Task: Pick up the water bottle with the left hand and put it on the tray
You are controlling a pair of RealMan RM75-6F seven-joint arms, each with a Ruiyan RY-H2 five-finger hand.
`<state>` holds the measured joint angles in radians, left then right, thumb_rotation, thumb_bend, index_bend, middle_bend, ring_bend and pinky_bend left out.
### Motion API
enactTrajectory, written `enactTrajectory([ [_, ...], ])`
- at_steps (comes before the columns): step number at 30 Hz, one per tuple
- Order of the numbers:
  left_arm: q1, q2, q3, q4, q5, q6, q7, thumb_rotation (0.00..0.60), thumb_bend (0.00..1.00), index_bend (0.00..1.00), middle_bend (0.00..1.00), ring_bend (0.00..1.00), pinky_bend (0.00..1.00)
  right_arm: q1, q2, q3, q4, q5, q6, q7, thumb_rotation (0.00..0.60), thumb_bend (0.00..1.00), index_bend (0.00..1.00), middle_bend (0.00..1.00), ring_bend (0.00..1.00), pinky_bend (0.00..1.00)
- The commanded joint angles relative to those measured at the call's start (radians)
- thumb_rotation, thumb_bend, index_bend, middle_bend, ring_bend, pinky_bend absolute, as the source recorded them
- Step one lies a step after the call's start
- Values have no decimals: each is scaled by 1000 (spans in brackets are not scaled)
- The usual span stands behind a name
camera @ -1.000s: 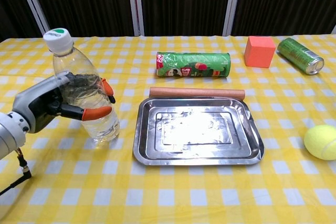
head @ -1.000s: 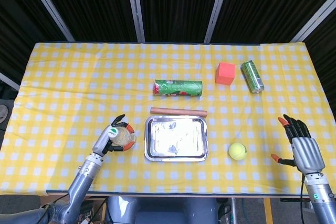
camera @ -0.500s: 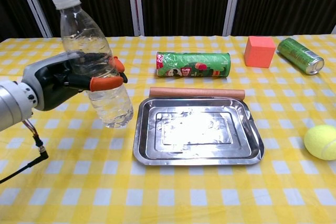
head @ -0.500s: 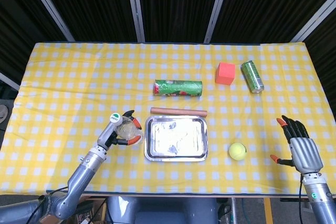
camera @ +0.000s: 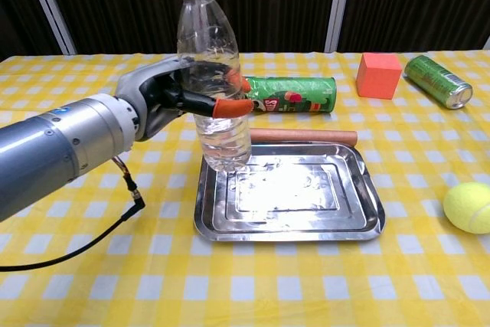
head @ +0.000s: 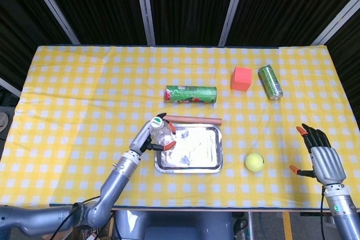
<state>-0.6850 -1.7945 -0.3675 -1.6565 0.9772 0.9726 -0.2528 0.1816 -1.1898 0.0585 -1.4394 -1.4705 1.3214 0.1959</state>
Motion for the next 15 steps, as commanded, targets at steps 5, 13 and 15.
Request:
enactTrajectory([
  [5,-70,-28,-102,-123,-161,2,90,600,480,662,595,52,41,-2,1,2,4,4,2,7,600,49,9,0,0,0],
  [13,-138,90,-209,-484,-305,188,369,600,464,661,593,52,41,-3,5,0,-4,-6,11,10,600,50,9,0,0,0],
  [15,-164,124,-242,-588,-352,258,460,600,462,660,591,52,41,-4,6,-2,-8,-9,12,8,600,50,9,0,0,0],
])
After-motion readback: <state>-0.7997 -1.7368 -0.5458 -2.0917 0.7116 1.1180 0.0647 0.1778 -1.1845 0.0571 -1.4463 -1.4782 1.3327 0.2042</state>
